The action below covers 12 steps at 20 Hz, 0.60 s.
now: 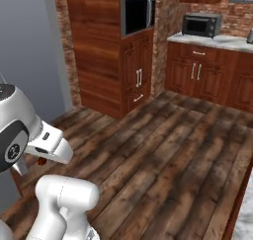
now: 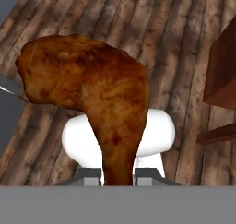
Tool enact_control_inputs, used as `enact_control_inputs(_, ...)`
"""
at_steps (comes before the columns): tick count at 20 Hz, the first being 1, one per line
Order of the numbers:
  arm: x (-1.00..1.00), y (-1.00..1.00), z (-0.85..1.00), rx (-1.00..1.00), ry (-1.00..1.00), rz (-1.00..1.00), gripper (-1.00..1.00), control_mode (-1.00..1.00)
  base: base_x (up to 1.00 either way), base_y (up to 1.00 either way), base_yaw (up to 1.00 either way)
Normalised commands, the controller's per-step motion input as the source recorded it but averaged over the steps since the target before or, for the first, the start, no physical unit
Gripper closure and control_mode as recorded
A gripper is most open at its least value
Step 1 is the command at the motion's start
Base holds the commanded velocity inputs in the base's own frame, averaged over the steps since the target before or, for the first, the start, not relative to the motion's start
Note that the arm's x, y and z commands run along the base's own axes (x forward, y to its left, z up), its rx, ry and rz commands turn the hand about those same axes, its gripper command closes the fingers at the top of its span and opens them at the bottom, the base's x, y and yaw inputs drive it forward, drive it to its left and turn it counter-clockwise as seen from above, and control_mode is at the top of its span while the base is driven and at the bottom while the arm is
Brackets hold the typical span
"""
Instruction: Retrieve the chicken drumstick from the fridge and place it on the cutting board.
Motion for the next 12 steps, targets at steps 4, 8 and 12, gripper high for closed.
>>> enact_control_inputs(4,0.0,0.0,0.0,0.0,0.0,0.0,1.0,1.0,0.0,-0.07,-0.52)
enact_control_inputs(8,0.0,0.0,0.0,0.0,0.0,0.0,1.0,1.0,0.0,0.3,-0.28)
enact_control_inputs(12,0.0,0.0,0.0,0.0,0.0,0.0,1.0,1.0,0.21,0.33,-0.16)
